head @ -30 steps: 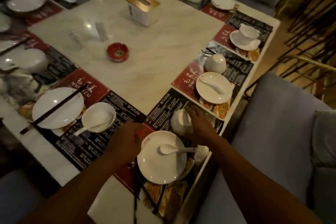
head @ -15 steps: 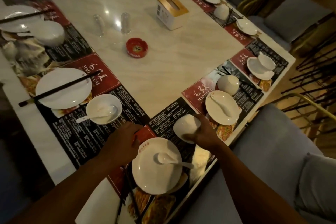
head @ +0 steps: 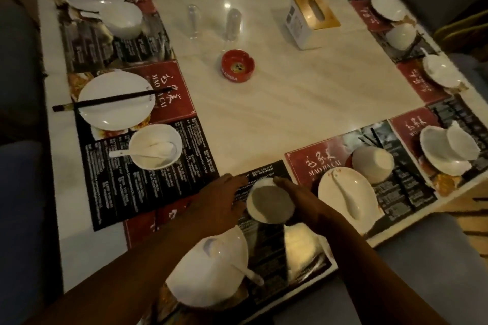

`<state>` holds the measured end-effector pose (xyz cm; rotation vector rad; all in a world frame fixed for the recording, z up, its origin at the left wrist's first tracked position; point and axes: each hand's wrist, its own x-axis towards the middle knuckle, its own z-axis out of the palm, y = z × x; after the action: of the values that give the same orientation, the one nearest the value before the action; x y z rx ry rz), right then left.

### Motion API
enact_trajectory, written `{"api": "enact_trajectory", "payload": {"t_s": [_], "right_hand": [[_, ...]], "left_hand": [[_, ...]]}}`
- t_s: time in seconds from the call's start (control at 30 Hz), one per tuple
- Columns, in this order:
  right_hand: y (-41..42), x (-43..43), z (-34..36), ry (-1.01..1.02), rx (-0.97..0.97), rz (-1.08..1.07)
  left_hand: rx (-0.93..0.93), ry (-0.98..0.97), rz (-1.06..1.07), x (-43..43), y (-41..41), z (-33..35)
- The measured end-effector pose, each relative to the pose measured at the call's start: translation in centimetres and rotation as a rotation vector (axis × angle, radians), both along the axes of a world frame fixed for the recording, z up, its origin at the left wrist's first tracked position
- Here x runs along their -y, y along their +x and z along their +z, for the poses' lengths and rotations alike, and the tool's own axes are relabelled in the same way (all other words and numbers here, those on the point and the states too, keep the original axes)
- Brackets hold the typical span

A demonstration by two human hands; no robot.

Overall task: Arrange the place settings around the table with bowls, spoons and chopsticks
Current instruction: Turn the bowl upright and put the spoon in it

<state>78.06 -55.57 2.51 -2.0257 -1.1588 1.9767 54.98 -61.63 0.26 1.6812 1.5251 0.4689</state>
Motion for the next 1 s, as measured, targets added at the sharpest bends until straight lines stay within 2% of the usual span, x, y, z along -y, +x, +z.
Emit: {"api": "enact_trajectory", "payload": {"t_s": [0.17,0.23,0.4,0.57,0.77,1.0], "right_hand": [[0.9,-1.7,-0.4,-0.119,-0.029,0.109],[0.8,-2.3,-0.3,-0.108,0.003,0.149],[0.7,-3.3,-0.2,0.157,0.198,0.399],[2.9,-3.2,-0.6,0.338,0.193,0.636],[3.8,-3.1,-0.3,0.518,0.177,0.732],[3.7,-2.7,-0.7,0.513,0.194,0.764]], "left_hand": [[-0.024,0.008,0.159,-0.1,4.6,0.1],[-0.021,-0.002,0.253,-0.1,5.4,0.1],[0.004,-0.028,0.401,0.1,6.4,0.5],[-0.003,-0.119,0.462,-0.3,7.1,0.7],[0.017,-0.146,0.540,-0.3,7.8,0.7],[0.043,-0.181,0.582,0.4,8.4,0.6]]}}
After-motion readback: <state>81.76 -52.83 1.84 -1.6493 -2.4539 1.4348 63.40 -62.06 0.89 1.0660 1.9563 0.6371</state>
